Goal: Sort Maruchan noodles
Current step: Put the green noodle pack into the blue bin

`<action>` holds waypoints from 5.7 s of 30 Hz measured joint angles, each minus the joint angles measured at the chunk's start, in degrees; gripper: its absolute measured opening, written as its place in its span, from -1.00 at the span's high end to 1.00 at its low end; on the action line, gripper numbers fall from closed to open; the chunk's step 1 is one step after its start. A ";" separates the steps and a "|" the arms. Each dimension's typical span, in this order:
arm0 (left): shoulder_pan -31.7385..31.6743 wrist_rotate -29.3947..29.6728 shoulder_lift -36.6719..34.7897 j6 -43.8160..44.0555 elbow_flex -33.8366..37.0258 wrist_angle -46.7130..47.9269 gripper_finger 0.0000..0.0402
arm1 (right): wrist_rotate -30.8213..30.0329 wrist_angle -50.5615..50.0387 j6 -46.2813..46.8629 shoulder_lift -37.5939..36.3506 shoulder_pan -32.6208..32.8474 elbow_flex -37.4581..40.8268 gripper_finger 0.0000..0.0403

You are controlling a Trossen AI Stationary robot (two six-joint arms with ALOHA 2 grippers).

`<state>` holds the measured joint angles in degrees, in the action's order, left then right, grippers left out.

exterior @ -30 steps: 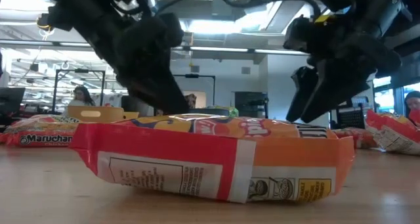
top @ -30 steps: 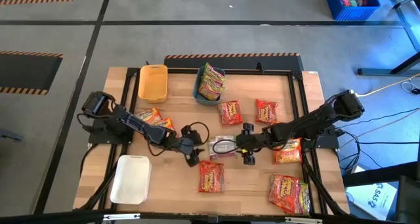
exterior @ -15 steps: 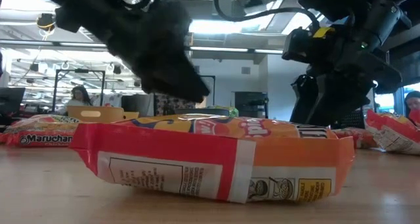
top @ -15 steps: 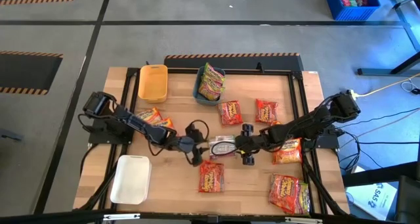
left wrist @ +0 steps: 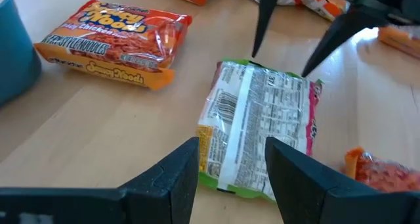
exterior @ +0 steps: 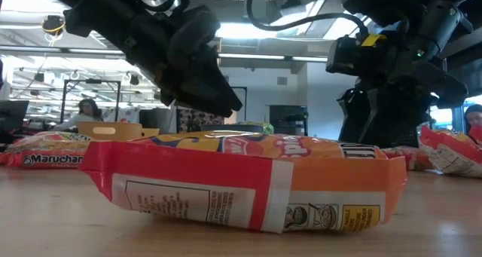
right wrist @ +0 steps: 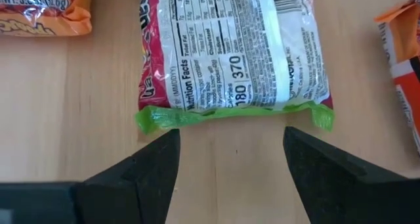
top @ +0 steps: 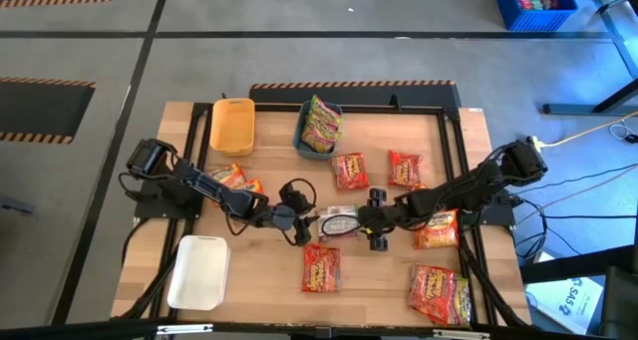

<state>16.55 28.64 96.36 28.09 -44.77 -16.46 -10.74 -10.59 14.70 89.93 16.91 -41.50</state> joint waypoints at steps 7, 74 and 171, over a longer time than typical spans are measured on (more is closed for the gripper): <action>0.12 -1.02 0.06 -4.22 0.00 0.73 0.17 | -0.24 0.05 -0.47 0.00 0.92 0.00 -0.28; -4.22 -4.73 11.05 0.44 0.57 -11.48 0.17 | -4.87 17.83 -15.02 9.14 6.78 -2.43 -0.28; 1.73 -4.13 2.87 -12.15 0.61 -7.35 -0.05 | -14.75 -6.47 3.03 -5.33 7.08 -1.56 -0.26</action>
<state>18.28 24.51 99.23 15.95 -44.17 -23.81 -25.49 -17.06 17.73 84.60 23.99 -43.06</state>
